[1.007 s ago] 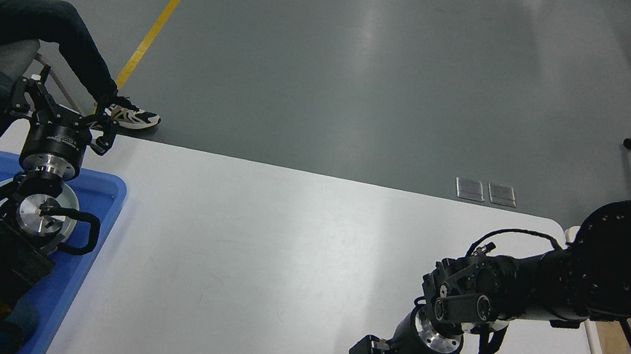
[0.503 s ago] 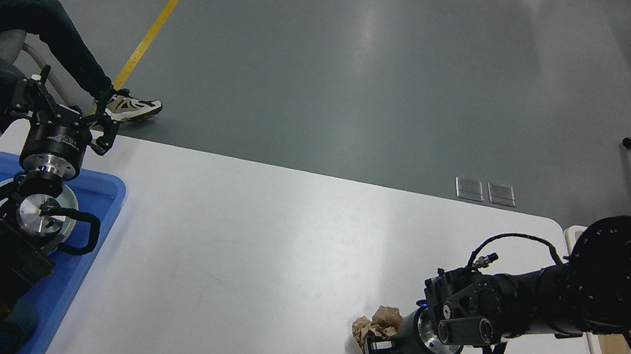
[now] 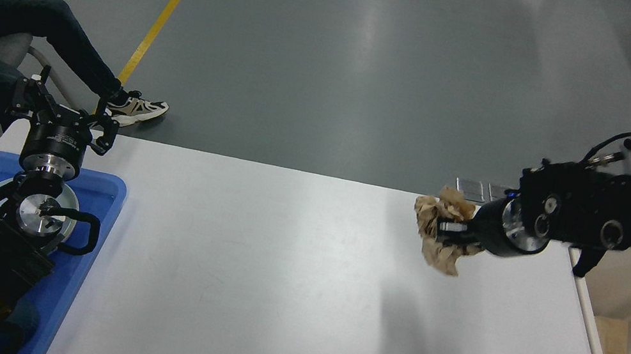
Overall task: Tidy desktop
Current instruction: 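Carry the crumpled paper over the white bin and release it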
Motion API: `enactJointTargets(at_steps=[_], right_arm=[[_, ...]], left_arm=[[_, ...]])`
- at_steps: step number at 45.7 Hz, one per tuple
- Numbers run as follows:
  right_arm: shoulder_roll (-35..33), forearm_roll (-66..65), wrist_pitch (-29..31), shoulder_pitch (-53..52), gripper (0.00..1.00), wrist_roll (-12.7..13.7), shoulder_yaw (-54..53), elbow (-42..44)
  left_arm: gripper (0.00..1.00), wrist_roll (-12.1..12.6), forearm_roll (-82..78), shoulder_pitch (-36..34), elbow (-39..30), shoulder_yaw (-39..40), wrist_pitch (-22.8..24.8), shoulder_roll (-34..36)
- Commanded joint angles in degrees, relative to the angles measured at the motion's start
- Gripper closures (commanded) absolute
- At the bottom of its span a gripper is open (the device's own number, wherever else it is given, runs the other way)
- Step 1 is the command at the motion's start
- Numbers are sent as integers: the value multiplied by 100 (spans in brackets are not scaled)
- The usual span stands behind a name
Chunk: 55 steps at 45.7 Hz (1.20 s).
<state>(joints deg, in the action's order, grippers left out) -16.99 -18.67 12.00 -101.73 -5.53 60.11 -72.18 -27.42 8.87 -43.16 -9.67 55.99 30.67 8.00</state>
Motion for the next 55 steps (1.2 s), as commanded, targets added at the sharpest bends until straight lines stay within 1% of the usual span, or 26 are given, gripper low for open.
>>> enactJointTargets(at_steps=[1,5,9,12,15,19,23,27,30,34,35,38,39,41,42,43,55], right_arm=[[-629,-5,320,-865,100,-1,0,-103],[-866,-5,513,-1296,100,-1,53,-85],[-1104,-14,558,-1569,100,8,71,-42],[-1253,-40,558,-1543,100,26,71,55],[-1446,-84,488,-1359,100,35,97,370],[-1693,-84,426,-447,100,43,36,1143],[-1746,-58,259,722,100,43,1,2345],[-1755,21,145,1716,100,43,-8,3288],[-1755,21,75,2331,100,43,-87,3719],[-1755,30,-83,2930,100,52,-315,4001],[-1755,21,-136,3053,90,61,-359,4054],[-1763,21,-417,3405,43,61,-491,4230],[-1763,21,-531,3519,29,52,-527,4308],[-1781,21,-768,3738,9,52,-623,4467],[-1798,21,-856,3853,3,52,-676,4546],[-1816,21,-909,3976,0,52,-728,4634],[-1746,21,-1051,5207,0,35,-2046,5381]], left_arm=[[4,0,1,0,0,0,0,0],[4,0,1,0,0,0,0,0],[4,0,1,0,-9,0,0,0],[4,0,1,0,0,0,0,0],[4,0,1,0,0,0,0,0],[4,0,1,0,0,0,0,0],[4,0,1,0,0,0,0,0],[4,0,1,0,0,0,0,0],[4,0,1,0,0,0,0,0],[4,0,1,0,0,0,0,0],[4,0,1,0,0,0,0,0],[4,0,1,0,0,0,0,0],[4,0,1,0,0,0,0,0],[4,0,1,0,0,0,0,0],[4,0,1,0,0,0,0,0],[4,0,1,0,0,0,0,0],[4,0,1,0,0,0,0,0]])
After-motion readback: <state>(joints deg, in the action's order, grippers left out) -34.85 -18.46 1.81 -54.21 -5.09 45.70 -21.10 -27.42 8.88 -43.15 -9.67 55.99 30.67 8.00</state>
